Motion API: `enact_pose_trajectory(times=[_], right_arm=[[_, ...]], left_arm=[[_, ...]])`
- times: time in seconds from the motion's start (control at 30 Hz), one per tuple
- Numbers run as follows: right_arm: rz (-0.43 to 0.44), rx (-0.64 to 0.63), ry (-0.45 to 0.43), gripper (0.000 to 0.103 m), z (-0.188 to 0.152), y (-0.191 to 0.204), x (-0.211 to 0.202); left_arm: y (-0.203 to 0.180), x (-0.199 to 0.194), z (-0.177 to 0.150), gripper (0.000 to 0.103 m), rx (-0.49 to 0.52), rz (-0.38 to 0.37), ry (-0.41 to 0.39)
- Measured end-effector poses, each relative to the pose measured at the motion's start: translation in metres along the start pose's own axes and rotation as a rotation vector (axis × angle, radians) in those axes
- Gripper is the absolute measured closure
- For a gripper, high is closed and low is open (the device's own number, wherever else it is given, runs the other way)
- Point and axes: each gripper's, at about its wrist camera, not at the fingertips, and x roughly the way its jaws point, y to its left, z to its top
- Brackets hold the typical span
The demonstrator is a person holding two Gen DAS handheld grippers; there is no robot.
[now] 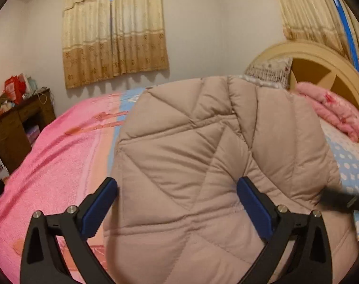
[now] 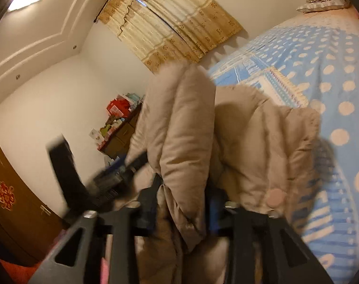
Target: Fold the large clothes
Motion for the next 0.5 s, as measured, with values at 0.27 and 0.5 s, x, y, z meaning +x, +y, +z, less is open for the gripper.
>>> enact_pose_trajectory(times=[0.27,0.5], right_arm=[[-0.101,0.212,-0.058,0.009,0.037,-0.08,-0.018],[-0.165,-0.074,0.132,0.069,0.042,-0.024,0.081]], left_arm=[[0.019,-0.006,-0.009,0.0,-0.091,-0.05,-0.022],[0.015,-0.014,-0.015,0.0,-0.076,-0.01,-0.083]])
